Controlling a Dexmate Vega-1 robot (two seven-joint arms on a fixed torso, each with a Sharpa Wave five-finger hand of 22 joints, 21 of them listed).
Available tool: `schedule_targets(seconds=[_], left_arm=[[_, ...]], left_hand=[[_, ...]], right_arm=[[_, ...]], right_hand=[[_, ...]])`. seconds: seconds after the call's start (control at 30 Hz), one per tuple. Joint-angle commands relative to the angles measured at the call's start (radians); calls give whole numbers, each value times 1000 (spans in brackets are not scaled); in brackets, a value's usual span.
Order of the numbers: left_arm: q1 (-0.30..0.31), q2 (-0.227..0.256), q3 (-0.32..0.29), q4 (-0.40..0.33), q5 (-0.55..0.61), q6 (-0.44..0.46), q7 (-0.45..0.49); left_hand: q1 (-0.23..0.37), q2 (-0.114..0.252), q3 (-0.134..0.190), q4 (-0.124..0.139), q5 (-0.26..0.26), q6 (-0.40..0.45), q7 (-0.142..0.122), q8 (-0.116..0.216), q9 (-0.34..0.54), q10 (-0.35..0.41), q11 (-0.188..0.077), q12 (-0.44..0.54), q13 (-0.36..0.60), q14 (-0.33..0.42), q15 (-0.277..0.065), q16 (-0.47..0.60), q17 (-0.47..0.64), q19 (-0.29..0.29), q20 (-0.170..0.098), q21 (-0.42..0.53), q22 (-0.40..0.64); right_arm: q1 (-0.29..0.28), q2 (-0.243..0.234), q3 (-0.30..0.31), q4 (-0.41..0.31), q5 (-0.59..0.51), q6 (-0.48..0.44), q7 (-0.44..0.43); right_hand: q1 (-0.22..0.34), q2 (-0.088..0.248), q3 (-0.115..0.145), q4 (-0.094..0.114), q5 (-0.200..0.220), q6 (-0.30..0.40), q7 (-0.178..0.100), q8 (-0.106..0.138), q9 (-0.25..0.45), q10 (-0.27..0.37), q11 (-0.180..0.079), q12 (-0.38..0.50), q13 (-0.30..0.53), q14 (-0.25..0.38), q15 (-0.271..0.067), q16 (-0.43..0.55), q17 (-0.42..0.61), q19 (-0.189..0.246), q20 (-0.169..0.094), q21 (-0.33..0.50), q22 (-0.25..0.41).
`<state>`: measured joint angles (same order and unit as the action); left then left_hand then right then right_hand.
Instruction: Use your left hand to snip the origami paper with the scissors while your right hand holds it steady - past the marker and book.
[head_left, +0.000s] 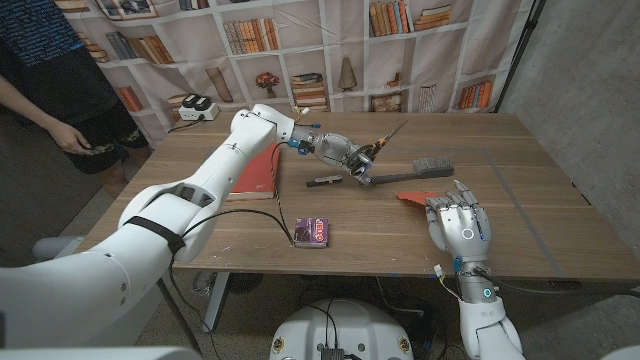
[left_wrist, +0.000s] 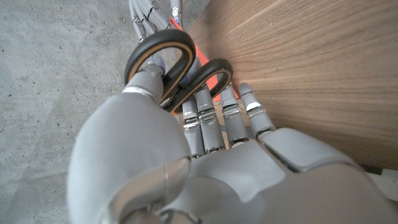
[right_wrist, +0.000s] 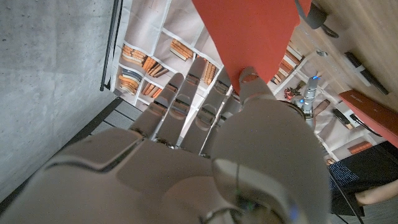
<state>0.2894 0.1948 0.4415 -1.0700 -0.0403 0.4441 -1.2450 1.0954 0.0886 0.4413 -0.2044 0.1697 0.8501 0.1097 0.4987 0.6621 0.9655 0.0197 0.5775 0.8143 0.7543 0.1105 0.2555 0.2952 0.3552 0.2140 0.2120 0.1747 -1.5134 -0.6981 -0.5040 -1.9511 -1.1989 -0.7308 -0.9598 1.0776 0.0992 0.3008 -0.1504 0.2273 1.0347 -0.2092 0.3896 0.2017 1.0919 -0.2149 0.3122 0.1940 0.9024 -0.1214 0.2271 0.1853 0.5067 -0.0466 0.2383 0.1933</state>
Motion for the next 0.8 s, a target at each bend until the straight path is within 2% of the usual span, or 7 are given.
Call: schedule_targets(seconds=[0.03,0.13,0.4,0.63,0.8], left_arm=[[98,12,-55,-143,-28,88,15],[126,28,-57,-196,-50,114,16],[155,66,-29,-257,-93,120,-5],[144,84,4,-253,-116,105,-32],[131,87,23,-224,-123,95,-48]], left_hand=[[-25,71,190,113,0,5,3,-6,7,104,-102,13,14,200,-222,1,0,18,0,7,3],[-28,71,191,116,0,3,3,-6,10,106,-106,14,12,196,-222,-4,-3,21,0,7,3],[-30,71,191,117,0,4,0,-3,19,106,-105,16,11,196,-223,-6,-2,30,0,7,2],[-33,69,192,118,0,9,-1,-3,20,106,-103,20,14,202,-223,-6,-2,35,0,5,2],[-36,69,192,120,0,9,-3,-2,25,111,-100,20,8,204,-222,-7,-1,39,0,4,2]], right_arm=[[-6,-21,47,-63,-131,-98,16],[-9,-27,58,-77,-158,-111,16],[-6,-37,79,-97,-196,-119,36],[1,-53,101,-107,-223,-121,76],[7,-64,119,-112,-231,-120,109]], right_hand=[[9,0,1,1,-4,25,-14,7,3,9,0,7,1,15,-87,-5,-1,-5,-60,4,5],[10,-1,1,1,-4,27,-14,6,2,11,0,6,1,17,-89,-7,-2,-8,-59,3,5],[10,-4,-1,3,-5,30,-14,4,1,14,0,4,0,20,-86,-14,-4,-8,-57,2,6],[8,-7,-4,5,-6,33,-14,3,0,16,-1,2,-1,22,-84,-19,-5,-10,-62,2,6],[10,-6,-3,5,-6,34,-14,2,0,16,-1,0,-1,23,-85,-21,-6,-12,-64,1,6]])
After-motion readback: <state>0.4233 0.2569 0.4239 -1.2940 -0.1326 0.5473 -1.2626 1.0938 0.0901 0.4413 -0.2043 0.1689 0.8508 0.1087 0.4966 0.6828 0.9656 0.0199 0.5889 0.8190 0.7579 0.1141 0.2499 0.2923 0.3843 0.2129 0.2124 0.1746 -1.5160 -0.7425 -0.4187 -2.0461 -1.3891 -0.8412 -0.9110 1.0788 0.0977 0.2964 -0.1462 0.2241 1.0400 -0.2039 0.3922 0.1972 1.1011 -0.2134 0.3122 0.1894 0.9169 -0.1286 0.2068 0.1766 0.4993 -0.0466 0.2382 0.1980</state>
